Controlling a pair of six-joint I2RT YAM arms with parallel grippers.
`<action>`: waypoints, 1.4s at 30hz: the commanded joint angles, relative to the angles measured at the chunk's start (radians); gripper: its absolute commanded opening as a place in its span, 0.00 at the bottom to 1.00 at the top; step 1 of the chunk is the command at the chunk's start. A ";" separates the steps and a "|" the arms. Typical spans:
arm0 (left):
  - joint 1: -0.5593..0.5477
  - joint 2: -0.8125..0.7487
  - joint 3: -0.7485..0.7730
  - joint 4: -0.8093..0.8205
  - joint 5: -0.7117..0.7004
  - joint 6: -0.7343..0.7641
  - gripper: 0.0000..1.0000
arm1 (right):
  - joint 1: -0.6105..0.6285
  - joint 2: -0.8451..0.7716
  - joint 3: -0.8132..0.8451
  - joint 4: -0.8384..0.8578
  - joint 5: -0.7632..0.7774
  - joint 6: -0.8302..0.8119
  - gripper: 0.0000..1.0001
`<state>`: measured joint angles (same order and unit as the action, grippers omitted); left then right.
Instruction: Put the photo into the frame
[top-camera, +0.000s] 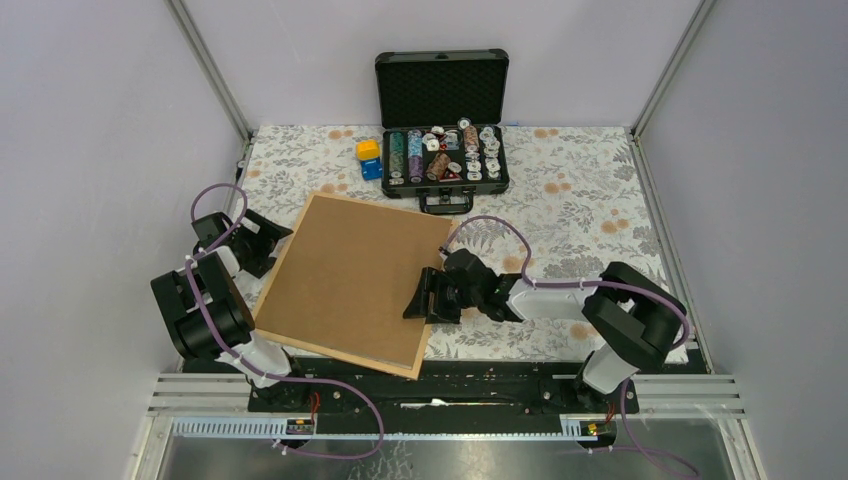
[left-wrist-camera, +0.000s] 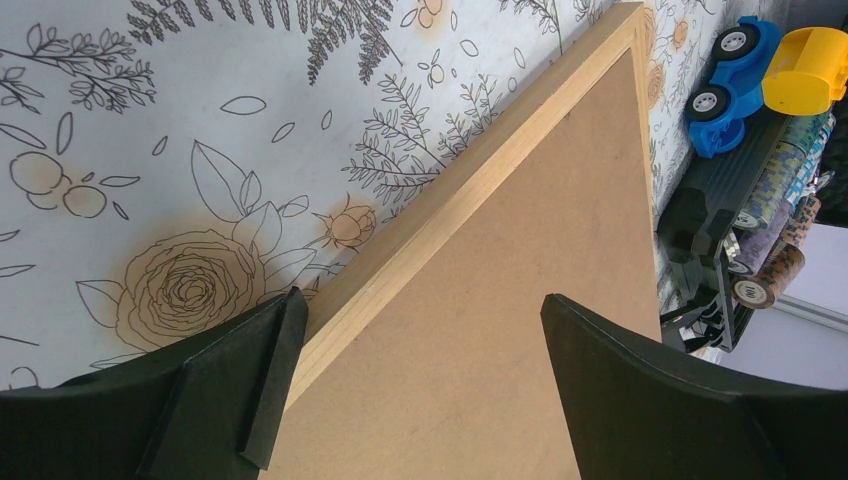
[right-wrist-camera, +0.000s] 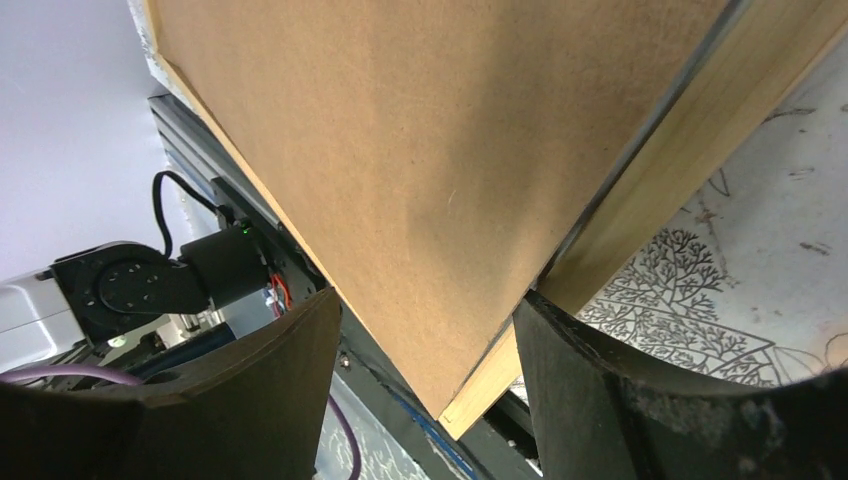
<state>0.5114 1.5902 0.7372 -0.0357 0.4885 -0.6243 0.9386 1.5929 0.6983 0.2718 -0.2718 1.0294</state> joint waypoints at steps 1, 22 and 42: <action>-0.019 0.060 -0.081 -0.274 -0.012 0.006 0.99 | -0.012 0.027 0.021 0.113 0.060 -0.043 0.71; -0.018 0.044 -0.076 -0.283 -0.019 0.017 0.99 | -0.013 0.044 0.130 -0.206 0.174 -0.234 0.80; -0.028 -0.086 -0.024 -0.360 -0.111 0.034 0.99 | 0.014 -0.027 0.249 -0.384 0.102 -0.362 1.00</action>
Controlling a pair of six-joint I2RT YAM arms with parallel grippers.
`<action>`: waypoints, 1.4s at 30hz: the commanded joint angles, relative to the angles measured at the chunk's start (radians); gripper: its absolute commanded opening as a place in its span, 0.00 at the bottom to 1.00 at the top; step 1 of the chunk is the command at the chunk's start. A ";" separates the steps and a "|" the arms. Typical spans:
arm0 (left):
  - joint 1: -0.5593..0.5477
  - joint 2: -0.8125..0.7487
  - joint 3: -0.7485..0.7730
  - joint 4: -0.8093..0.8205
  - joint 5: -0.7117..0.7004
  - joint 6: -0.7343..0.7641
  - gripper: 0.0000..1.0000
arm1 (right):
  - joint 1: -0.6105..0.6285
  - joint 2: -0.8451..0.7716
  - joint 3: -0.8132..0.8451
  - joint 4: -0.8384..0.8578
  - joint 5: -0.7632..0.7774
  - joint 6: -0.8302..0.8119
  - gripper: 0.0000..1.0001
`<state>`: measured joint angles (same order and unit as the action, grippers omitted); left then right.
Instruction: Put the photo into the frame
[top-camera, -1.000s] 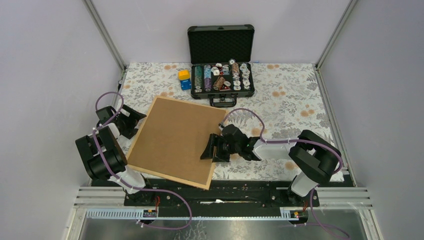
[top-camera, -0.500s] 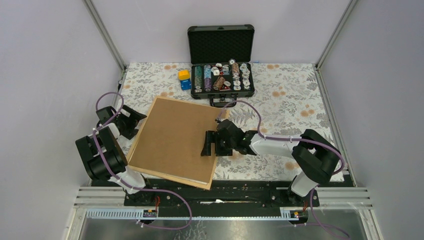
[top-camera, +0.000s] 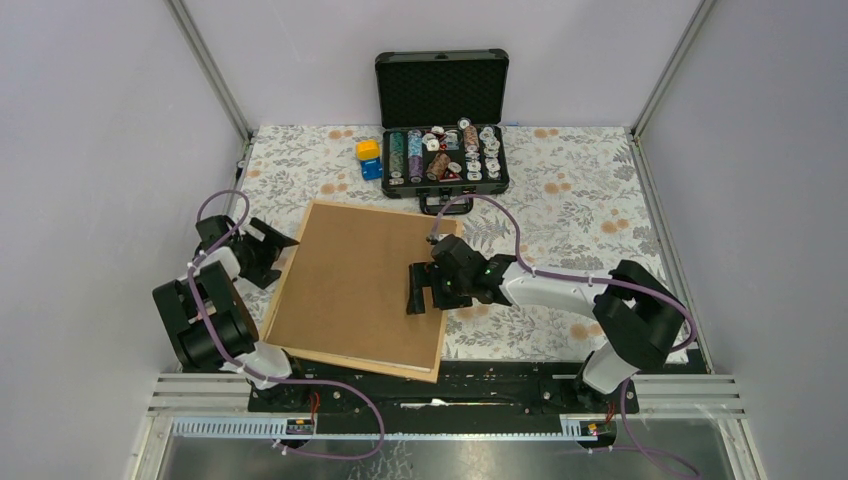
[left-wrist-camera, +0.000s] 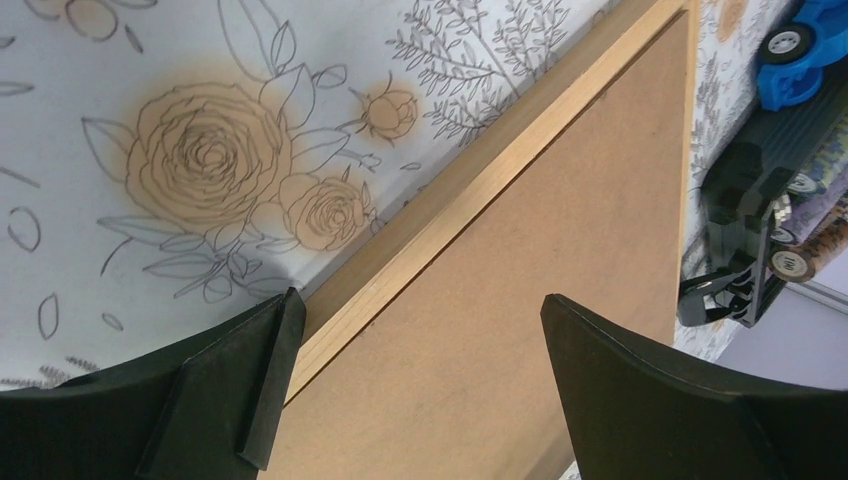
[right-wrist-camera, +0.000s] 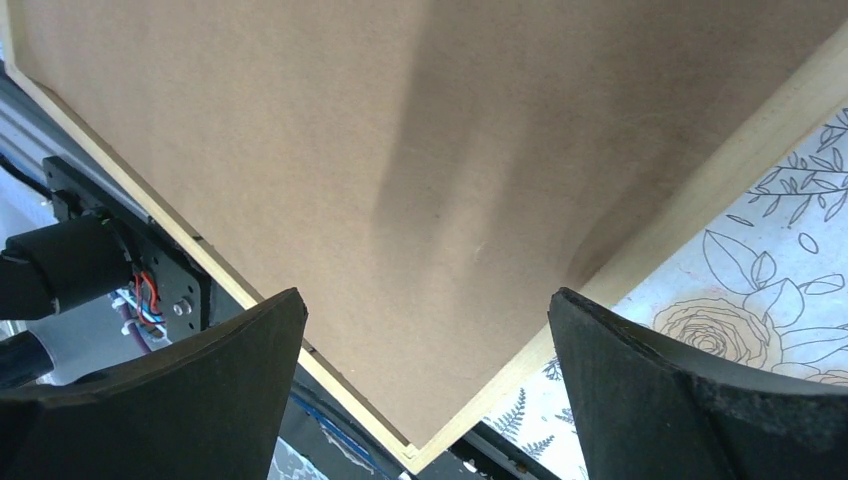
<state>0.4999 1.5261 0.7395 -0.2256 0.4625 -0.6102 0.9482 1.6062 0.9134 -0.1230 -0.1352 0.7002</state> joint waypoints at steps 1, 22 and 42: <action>-0.025 -0.039 -0.023 -0.174 -0.114 0.019 0.99 | 0.004 -0.030 0.027 0.022 -0.045 -0.023 1.00; -0.050 0.063 -0.014 -0.165 -0.153 -0.005 0.99 | -0.026 -0.080 -0.105 0.082 -0.071 0.027 1.00; -0.052 0.033 -0.138 -0.097 -0.086 -0.077 0.99 | 0.026 -0.002 -0.192 0.346 -0.212 0.027 0.98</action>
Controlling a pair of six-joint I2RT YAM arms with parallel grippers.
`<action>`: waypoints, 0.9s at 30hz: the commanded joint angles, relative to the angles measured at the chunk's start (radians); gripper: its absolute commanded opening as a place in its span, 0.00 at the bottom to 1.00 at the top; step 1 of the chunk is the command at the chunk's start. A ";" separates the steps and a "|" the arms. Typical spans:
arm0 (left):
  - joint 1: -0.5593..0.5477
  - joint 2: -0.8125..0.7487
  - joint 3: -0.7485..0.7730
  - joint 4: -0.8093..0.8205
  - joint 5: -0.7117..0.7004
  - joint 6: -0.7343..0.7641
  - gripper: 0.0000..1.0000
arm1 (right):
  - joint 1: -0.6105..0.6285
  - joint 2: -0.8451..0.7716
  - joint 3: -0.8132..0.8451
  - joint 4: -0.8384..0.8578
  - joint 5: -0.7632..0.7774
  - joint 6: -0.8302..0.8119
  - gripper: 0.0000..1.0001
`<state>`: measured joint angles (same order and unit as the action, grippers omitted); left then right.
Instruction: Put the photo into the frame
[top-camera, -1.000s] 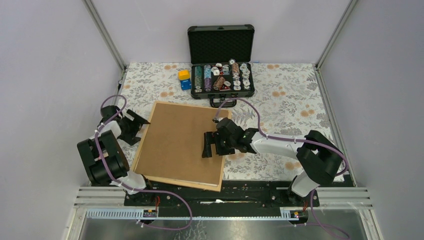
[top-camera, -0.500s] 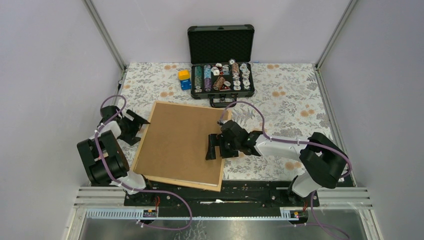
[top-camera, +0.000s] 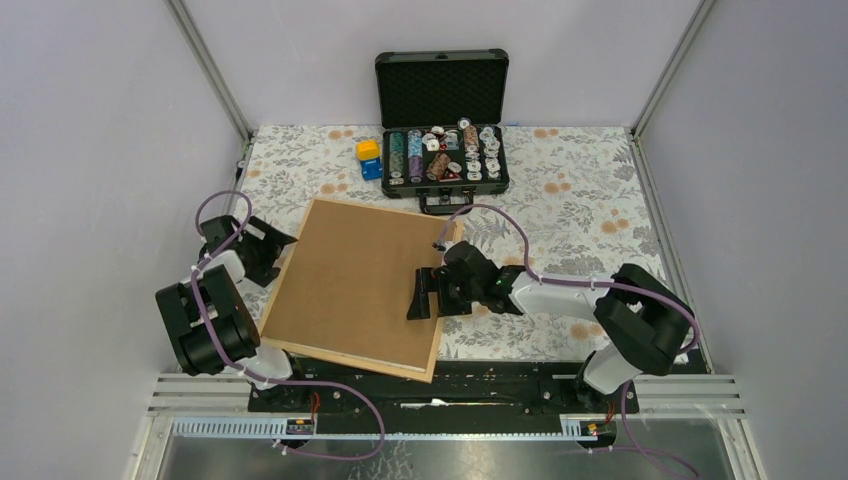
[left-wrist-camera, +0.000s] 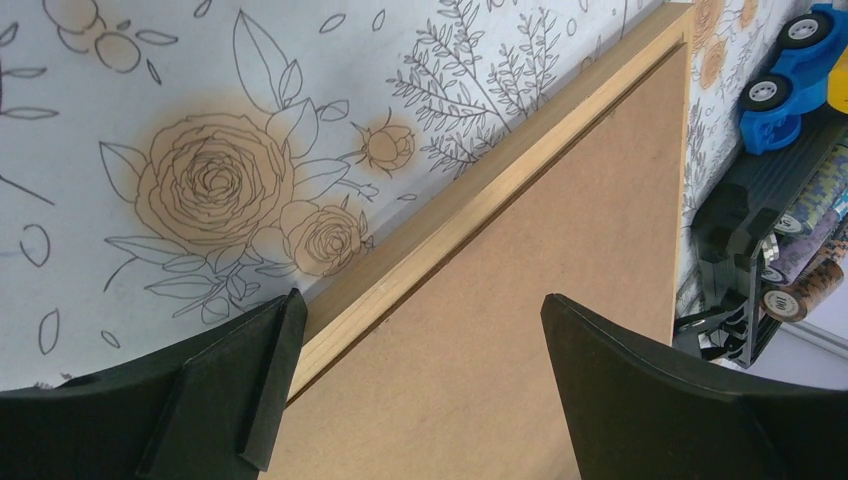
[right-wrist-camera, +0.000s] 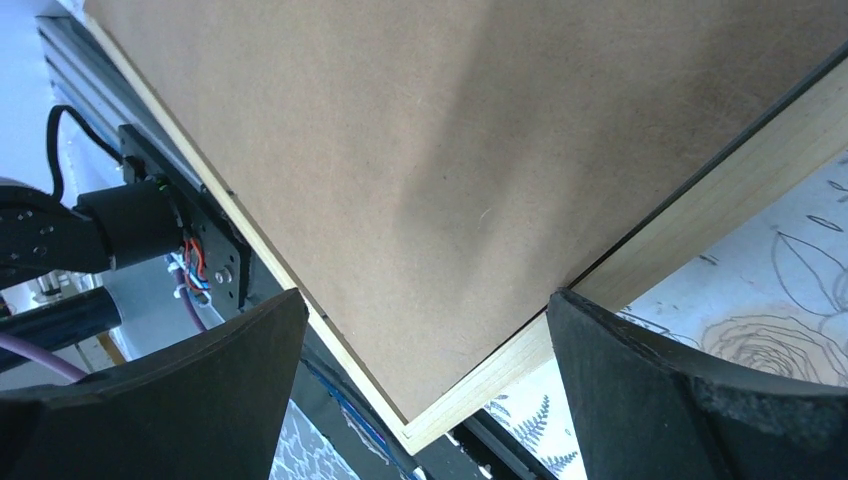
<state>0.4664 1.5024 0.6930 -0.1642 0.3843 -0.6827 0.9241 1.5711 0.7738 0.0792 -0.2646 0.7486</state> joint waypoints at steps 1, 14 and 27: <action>-0.019 0.055 -0.089 -0.157 -0.008 -0.003 0.99 | 0.049 0.024 -0.062 0.166 -0.102 -0.022 0.98; -0.138 0.084 0.011 -0.148 -0.035 -0.016 0.99 | -0.015 0.119 -0.076 0.402 -0.231 0.106 1.00; -0.203 -0.062 0.237 -0.296 -0.218 0.205 0.99 | -0.146 -0.088 0.172 -0.252 0.059 -0.285 1.00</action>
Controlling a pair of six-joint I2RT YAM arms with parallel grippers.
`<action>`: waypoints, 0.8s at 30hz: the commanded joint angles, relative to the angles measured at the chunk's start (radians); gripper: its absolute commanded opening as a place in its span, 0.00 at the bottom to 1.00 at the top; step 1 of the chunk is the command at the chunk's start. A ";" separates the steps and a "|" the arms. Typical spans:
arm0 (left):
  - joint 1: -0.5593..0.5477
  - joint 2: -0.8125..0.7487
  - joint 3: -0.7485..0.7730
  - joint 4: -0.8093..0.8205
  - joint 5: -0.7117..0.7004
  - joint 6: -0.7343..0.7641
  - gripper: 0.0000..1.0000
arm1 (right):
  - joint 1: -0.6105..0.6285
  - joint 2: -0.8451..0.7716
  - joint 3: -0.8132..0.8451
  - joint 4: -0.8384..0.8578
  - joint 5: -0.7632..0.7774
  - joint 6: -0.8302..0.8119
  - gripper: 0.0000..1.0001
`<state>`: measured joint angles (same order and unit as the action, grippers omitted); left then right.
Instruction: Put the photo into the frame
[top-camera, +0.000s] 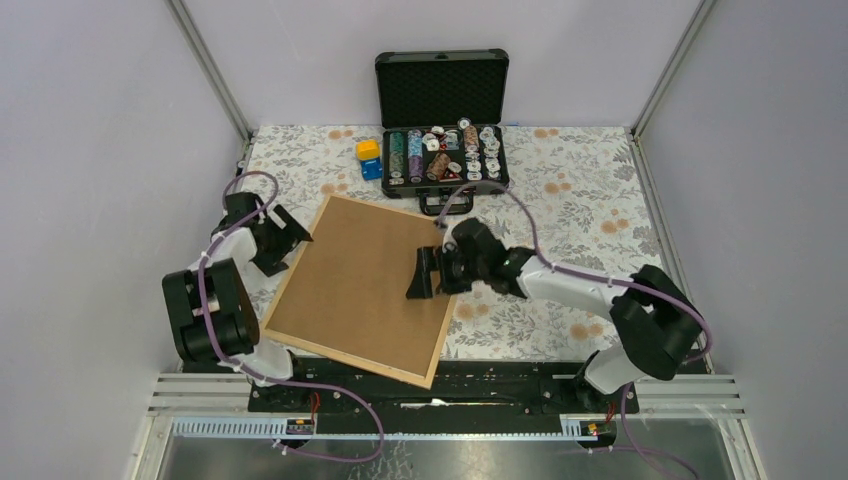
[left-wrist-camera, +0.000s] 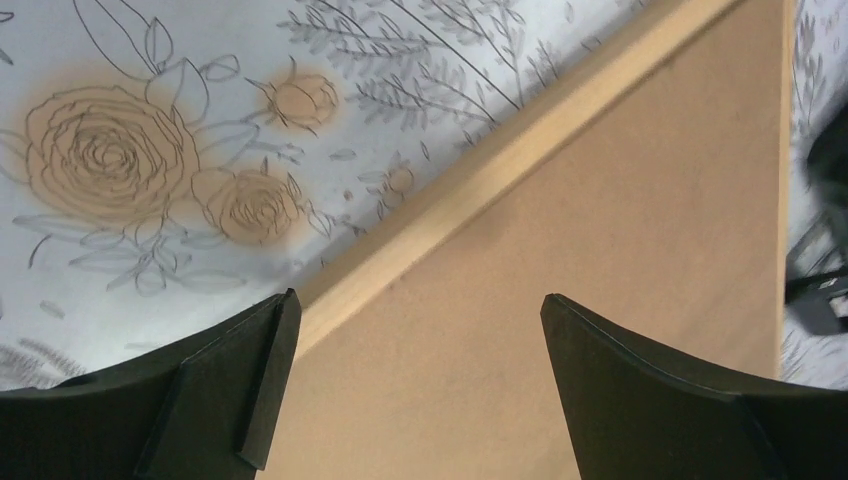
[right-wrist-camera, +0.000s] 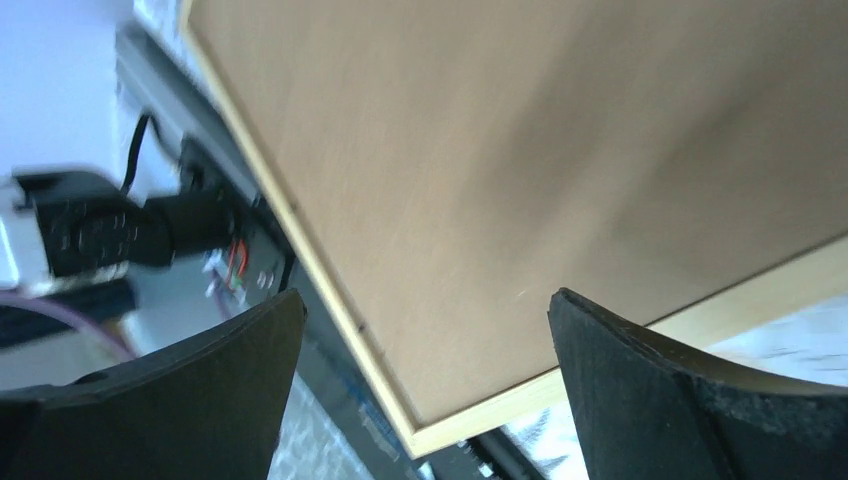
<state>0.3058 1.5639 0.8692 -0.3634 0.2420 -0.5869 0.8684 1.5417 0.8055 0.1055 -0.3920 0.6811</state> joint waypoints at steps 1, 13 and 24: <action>-0.063 -0.155 0.057 -0.095 -0.092 0.113 0.99 | -0.122 -0.049 0.175 -0.314 0.216 -0.250 1.00; -0.131 -0.079 0.206 -0.085 0.036 0.086 0.99 | -0.309 0.205 0.474 -0.354 0.259 -0.354 1.00; -0.119 0.285 0.406 -0.037 0.068 0.079 0.98 | -0.320 0.406 0.616 -0.278 0.174 -0.393 1.00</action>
<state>0.1787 1.8091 1.1923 -0.4240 0.3099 -0.5091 0.5491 1.8961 1.3334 -0.2138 -0.1734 0.3344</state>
